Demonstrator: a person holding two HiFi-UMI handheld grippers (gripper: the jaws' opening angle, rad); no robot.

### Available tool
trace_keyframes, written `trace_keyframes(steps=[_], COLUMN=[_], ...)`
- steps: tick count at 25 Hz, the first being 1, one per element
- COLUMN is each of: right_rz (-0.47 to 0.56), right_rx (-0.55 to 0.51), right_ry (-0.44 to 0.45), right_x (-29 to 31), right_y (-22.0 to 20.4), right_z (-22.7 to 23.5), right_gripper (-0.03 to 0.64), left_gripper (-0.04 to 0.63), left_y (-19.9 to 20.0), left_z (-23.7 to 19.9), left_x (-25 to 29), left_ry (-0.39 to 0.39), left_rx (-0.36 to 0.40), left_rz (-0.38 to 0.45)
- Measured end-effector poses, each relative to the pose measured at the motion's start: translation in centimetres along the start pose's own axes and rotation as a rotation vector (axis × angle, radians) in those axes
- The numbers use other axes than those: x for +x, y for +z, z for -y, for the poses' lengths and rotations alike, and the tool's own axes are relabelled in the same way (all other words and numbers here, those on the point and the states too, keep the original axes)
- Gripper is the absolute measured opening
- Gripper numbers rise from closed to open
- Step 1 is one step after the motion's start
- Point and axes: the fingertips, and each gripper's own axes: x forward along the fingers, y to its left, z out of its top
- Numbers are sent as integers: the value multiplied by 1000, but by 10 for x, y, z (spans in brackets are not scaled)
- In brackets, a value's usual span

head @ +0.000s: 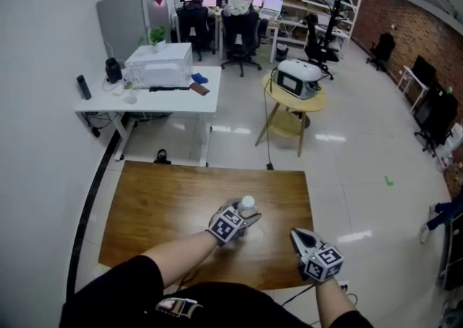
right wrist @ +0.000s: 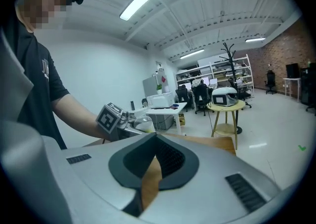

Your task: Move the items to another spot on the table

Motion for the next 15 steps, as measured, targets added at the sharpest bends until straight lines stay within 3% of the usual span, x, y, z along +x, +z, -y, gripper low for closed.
trace_keyframes(steps=[9, 15], right_rz=[-48, -67], right_rx=[-54, -85], right_ry=[168, 264], right_x=[50, 95], right_y=[-12, -13], right_z=[-80, -160], right_gripper=[-8, -8], left_gripper=[289, 290], left_y=[-53, -96], left_z=[-8, -37], left_x=[-115, -202], left_ry=[130, 199], left_rx=[-95, -145], left_rz=[37, 50])
